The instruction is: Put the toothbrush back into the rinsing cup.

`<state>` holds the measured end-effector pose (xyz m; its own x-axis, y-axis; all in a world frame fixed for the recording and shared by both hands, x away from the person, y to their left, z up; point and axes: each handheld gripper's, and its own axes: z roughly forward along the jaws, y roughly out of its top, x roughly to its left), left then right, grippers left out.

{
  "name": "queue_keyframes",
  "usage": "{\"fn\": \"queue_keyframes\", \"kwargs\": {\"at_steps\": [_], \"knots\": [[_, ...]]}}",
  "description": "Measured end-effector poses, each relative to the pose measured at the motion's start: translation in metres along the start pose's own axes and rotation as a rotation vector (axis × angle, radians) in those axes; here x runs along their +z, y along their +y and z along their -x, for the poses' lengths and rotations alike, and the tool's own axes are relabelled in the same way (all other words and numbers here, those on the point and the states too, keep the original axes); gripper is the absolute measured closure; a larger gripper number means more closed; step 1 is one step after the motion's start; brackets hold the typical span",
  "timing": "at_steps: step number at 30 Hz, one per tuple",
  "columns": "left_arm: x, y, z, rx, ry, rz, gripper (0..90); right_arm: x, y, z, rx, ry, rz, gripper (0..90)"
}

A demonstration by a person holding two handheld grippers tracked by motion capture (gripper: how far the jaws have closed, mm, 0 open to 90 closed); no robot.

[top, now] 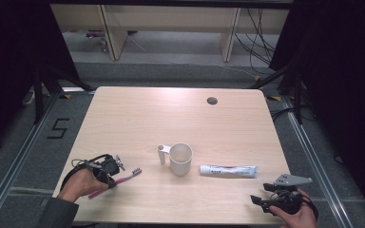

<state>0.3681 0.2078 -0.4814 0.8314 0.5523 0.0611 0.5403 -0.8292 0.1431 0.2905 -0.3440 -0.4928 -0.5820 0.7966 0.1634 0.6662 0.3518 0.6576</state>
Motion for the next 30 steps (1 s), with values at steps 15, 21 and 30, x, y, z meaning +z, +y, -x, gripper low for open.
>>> {"fn": "queue_keyframes", "kwargs": {"at_steps": [15, 21, 30], "knots": [[0.000, 0.007, -0.002, -0.027, -0.014, -0.046, 83.7, 0.001, 0.000, 0.001, -0.011, -0.004, 0.002, 24.9], [-0.010, 0.002, -0.004, -0.051, -0.026, 0.059, 83.7, 0.001, 0.000, 0.001, -0.006, -0.001, 0.008, 24.9], [-0.030, -0.010, -0.013, -0.135, -0.027, 0.358, 83.7, 0.000, 0.000, 0.001, 0.001, 0.002, 0.010, 24.9]]}}
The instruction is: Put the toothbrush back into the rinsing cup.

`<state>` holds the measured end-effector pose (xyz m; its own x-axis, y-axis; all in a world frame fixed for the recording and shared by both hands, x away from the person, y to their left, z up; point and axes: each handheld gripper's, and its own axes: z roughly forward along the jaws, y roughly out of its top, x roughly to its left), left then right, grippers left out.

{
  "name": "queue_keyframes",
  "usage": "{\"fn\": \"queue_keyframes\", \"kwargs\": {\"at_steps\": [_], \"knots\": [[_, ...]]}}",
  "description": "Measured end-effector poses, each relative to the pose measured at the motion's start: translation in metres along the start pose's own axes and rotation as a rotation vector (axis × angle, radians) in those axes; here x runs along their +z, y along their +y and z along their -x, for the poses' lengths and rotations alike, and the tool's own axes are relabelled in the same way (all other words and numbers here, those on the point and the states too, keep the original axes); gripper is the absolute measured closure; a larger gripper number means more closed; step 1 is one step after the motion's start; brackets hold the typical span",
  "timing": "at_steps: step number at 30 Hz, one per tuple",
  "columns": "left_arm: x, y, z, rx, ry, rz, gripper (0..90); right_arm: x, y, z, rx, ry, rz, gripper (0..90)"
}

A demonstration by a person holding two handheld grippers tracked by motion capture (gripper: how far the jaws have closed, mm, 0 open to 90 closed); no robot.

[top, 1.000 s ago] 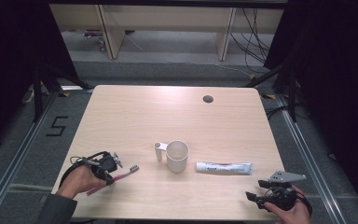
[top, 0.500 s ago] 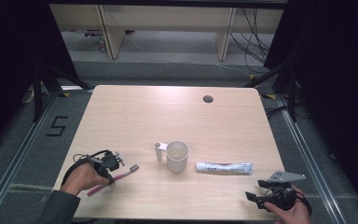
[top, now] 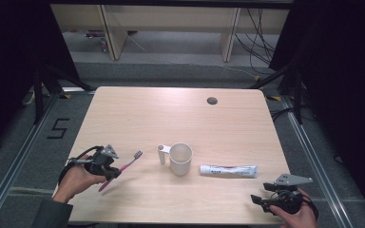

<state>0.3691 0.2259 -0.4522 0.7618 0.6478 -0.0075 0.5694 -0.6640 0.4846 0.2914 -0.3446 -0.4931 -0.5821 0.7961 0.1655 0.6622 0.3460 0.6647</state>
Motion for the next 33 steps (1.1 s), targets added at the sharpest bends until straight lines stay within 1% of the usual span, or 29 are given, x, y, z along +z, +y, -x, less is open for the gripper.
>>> {"fn": "queue_keyframes", "kwargs": {"at_steps": [1, 2, 3, 4, 5, 6, 7, 8, 9, 10, 11, 13, 14, 15, 17, 18, 19, 20, 21, 22, 23, 25, 26, 27, 29, 30, 31, 32, 33], "knots": [[-0.003, -0.001, -0.001, -0.022, 0.015, 0.059, 83.7, 0.000, 0.000, 0.001, -0.015, -0.002, 0.006, 25.0], [-0.003, -0.001, -0.001, -0.022, 0.015, 0.059, 83.7, 0.000, 0.000, 0.002, -0.026, -0.008, 0.009, 25.0], [-0.005, -0.002, -0.003, -0.042, 0.025, 0.107, 83.7, 0.000, 0.000, 0.002, -0.026, -0.007, 0.008, 25.0], [-0.004, -0.003, -0.002, -0.059, 0.042, 0.144, 83.7, -0.001, 0.000, 0.001, -0.020, -0.014, -0.004, 25.0], [-0.004, -0.003, -0.002, -0.058, 0.047, 0.172, 83.7, 0.000, 0.000, 0.001, -0.017, -0.005, 0.001, 25.1], [-0.002, -0.004, -0.001, -0.085, 0.057, 0.213, 83.7, 0.000, 0.000, 0.001, -0.016, -0.006, 0.004, 25.1], [-0.002, -0.004, -0.001, -0.085, 0.057, 0.213, 83.7, 0.000, 0.000, 0.001, -0.016, -0.006, 0.004, 25.1], [-0.003, -0.005, -0.003, -0.100, 0.075, 0.265, 83.7, 0.000, 0.000, 0.000, 0.007, 0.007, 0.003, 25.1], [-0.002, -0.006, -0.003, -0.106, 0.070, 0.282, 83.7, 0.000, 0.000, 0.000, 0.002, -0.005, -0.001, 25.1], [-0.001, -0.007, -0.002, -0.122, 0.088, 0.329, 83.7, 0.000, 0.000, 0.000, 0.000, -0.012, -0.004, 25.1], [0.000, -0.007, 0.000, -0.140, 0.099, 0.352, 83.7, 0.000, 0.000, 0.001, 0.001, -0.003, 0.002, 25.1], [0.002, -0.007, 0.004, -0.157, 0.116, 0.420, 83.7, 0.000, 0.000, 0.001, -0.011, -0.002, 0.004, 25.1], [0.003, -0.007, 0.004, -0.163, 0.107, 0.442, 83.7, 0.000, 0.000, 0.001, -0.011, -0.008, 0.006, 25.1], [0.005, -0.007, 0.007, -0.197, 0.115, 0.483, 83.6, 0.000, 0.000, 0.001, -0.001, -0.004, 0.005, 25.1], [0.005, -0.007, 0.008, -0.202, 0.113, 0.492, 83.6, 0.000, 0.000, 0.001, -0.013, -0.007, 0.006, 25.1], [0.008, -0.006, 0.012, -0.213, 0.128, 0.527, 83.6, 0.001, 0.000, 0.001, -0.007, 0.006, 0.011, 25.1], [0.009, -0.006, 0.013, -0.209, 0.119, 0.538, 83.6, 0.001, 0.000, 0.001, 0.004, 0.002, 0.001, 25.1], [0.009, -0.006, 0.013, -0.209, 0.119, 0.538, 83.6, 0.000, 0.000, 0.001, 0.003, 0.004, 0.003, 25.1], [0.010, -0.005, 0.016, -0.217, 0.129, 0.558, 83.6, 0.000, 0.000, 0.001, -0.007, -0.006, -0.002, 25.1], [0.011, -0.003, 0.019, -0.215, 0.121, 0.583, 83.6, 0.000, 0.000, 0.001, -0.006, -0.004, 0.001, 25.1], [0.011, -0.002, 0.021, -0.221, 0.124, 0.609, 83.6, 0.000, 0.000, 0.001, -0.009, -0.006, 0.001, 25.1], [0.011, -0.001, 0.023, -0.222, 0.118, 0.620, 83.6, 0.000, 0.000, 0.001, -0.006, -0.003, -0.003, 25.1], [0.011, 0.001, 0.027, -0.228, 0.111, 0.653, 83.6, 0.000, 0.000, 0.001, 0.001, -0.007, -0.002, 25.3], [0.011, 0.003, 0.028, -0.228, 0.101, 0.658, 83.6, 0.000, 0.000, 0.001, 0.003, -0.010, -0.001, 25.3], [0.011, 0.005, 0.031, -0.219, 0.102, 0.688, 83.6, 0.000, 0.000, 0.001, 0.005, 0.002, -0.004, 25.2], [0.011, 0.007, 0.032, -0.217, 0.091, 0.698, 83.6, 0.000, 0.000, 0.001, 0.005, 0.002, -0.003, 25.3], [0.010, 0.008, 0.034, -0.218, 0.102, 0.705, 83.6, 0.000, -0.001, 0.001, 0.006, 0.004, 0.005, 25.5], [0.010, 0.008, 0.034, -0.218, 0.102, 0.705, 83.6, 0.000, 0.000, 0.001, 0.007, 0.004, 0.006, 25.5], [0.010, 0.009, 0.035, -0.217, 0.102, 0.727, 83.6, 0.000, 0.000, 0.001, 0.007, 0.004, 0.006, 25.5]]}}
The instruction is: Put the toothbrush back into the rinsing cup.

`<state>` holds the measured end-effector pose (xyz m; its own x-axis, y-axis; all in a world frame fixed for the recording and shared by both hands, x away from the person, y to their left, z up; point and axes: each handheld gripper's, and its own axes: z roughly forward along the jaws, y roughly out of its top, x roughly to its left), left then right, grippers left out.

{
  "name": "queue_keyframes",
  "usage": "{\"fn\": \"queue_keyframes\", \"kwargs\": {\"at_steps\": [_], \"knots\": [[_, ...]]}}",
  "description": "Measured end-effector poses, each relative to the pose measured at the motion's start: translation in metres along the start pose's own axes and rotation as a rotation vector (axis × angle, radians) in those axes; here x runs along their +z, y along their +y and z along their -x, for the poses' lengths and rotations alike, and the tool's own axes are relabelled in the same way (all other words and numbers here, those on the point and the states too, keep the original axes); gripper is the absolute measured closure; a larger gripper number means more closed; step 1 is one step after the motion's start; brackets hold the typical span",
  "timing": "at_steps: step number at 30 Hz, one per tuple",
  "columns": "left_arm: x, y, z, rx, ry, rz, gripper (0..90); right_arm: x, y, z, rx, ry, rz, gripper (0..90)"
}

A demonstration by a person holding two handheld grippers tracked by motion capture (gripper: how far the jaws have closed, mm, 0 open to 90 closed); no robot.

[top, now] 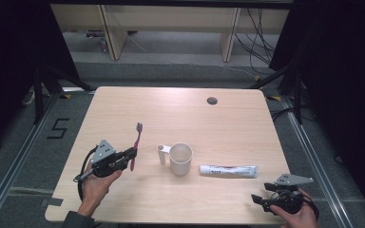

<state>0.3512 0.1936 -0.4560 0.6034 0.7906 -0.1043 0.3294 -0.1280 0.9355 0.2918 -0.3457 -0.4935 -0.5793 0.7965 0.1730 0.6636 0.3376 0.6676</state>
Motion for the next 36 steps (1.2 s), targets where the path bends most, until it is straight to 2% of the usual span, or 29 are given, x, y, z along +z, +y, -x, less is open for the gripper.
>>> {"fn": "queue_keyframes", "kwargs": {"at_steps": [3, 7, 8, 9, 11, 12, 13, 14, 15, 16, 18, 25, 26, 32, 36], "knots": [[0.002, 0.006, 0.004, 0.011, 0.004, 0.040, 83.6, 0.000, 0.000, 0.000, -0.002, -0.004, -0.011, 25.5], [0.006, 0.011, 0.008, 0.012, -0.007, 0.058, 83.6, 0.000, 0.000, 0.001, 0.000, -0.002, -0.011, 25.5], [0.007, 0.012, 0.009, 0.012, -0.010, 0.068, 83.6, 0.001, 0.000, 0.002, -0.018, -0.008, 0.003, 25.5], [0.008, 0.013, 0.010, 0.014, -0.009, 0.077, 83.6, 0.000, 0.000, 0.001, 0.002, -0.007, -0.005, 25.5], [0.010, 0.016, 0.012, 0.013, -0.016, 0.081, 83.6, 0.000, 0.000, 0.001, 0.002, -0.008, -0.004, 25.5], [0.011, 0.018, 0.013, 0.016, -0.017, 0.087, 83.6, 0.000, 0.000, 0.003, -0.025, -0.019, -0.001, 25.5], [0.012, 0.020, 0.014, 0.016, -0.023, 0.091, 83.6, 0.000, 0.000, 0.003, -0.026, -0.019, 0.000, 25.5], [0.012, 0.020, 0.014, 0.016, -0.023, 0.091, 83.6, 0.000, 0.000, 0.003, -0.026, -0.019, 0.000, 25.5], [0.013, 0.021, 0.015, 0.025, -0.017, 0.097, 83.6, 0.000, 0.000, 0.001, -0.004, -0.006, -0.001, 25.5], [0.016, 0.025, 0.016, 0.028, -0.019, 0.107, 83.6, -0.001, 0.000, 0.003, -0.026, -0.019, 0.000, 25.6], [0.019, 0.028, 0.017, 0.028, -0.025, 0.119, 83.6, 0.000, 0.000, 0.003, -0.034, -0.018, 0.006, 25.5], [0.028, 0.038, 0.022, 0.031, -0.039, 0.151, 83.6, -0.001, 0.000, 0.003, -0.026, -0.022, 0.006, 25.6], [0.030, 0.041, 0.023, 0.029, -0.049, 0.172, 83.6, 0.000, 0.000, 0.004, -0.031, -0.021, 0.006, 25.6], [0.034, 0.050, 0.027, 0.035, -0.042, 0.177, 83.6, -0.001, 0.000, 0.003, -0.025, -0.018, 0.005, 25.6], [0.039, 0.056, 0.030, 0.027, -0.057, 0.196, 83.6, -0.001, 0.000, 0.003, -0.024, -0.021, 0.003, 25.6]]}}
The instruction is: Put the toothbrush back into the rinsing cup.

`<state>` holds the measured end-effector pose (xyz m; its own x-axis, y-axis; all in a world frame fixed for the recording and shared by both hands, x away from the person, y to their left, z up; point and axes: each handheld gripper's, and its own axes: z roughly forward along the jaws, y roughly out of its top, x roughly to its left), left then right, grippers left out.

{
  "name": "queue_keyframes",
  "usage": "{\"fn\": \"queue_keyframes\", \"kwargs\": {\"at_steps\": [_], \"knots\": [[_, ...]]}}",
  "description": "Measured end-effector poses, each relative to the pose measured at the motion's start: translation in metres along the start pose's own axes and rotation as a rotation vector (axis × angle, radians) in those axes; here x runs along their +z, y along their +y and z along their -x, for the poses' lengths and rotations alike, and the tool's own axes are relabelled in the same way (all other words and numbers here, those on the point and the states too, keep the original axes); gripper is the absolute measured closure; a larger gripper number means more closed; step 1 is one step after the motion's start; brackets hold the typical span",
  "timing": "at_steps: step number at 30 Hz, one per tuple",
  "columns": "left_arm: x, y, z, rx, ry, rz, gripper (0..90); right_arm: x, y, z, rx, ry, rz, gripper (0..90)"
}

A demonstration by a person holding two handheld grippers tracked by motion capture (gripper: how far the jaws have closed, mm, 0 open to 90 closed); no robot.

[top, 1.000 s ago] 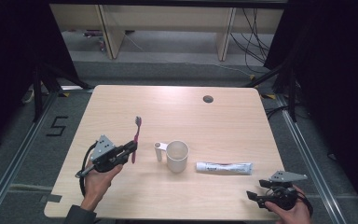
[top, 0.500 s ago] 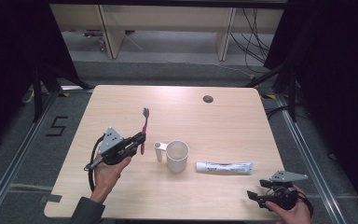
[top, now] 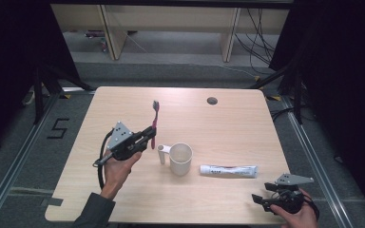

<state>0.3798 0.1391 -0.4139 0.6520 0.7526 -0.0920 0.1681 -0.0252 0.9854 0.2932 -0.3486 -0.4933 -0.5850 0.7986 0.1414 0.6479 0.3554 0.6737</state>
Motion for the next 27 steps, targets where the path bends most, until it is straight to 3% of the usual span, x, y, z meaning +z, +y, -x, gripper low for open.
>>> {"fn": "queue_keyframes", "kwargs": {"at_steps": [4, 5, 20, 21, 24, 27], "knots": [[0.008, 0.000, 0.004, 0.006, -0.012, -0.001, 83.5, 0.001, 0.000, 0.000, 0.008, 0.024, 0.002, 25.5], [0.009, 0.000, 0.004, 0.003, -0.012, 0.000, 83.5, 0.000, 0.000, 0.000, 0.000, 0.005, 0.002, 25.6], [0.019, -0.013, 0.001, -0.009, -0.017, -0.015, 83.5, 0.000, 0.000, 0.000, -0.001, 0.007, -0.002, 25.5], [0.020, -0.015, 0.002, -0.017, -0.015, -0.014, 83.5, 0.000, 0.000, -0.002, 0.028, 0.020, -0.009, 25.5], [0.022, -0.019, 0.002, -0.025, -0.024, -0.017, 83.4, 0.000, 0.000, 0.000, -0.001, 0.002, 0.001, 25.6], [0.022, -0.023, 0.002, -0.023, -0.024, -0.024, 83.4, 0.001, 0.000, -0.002, 0.024, 0.018, 0.000, 25.6]]}}
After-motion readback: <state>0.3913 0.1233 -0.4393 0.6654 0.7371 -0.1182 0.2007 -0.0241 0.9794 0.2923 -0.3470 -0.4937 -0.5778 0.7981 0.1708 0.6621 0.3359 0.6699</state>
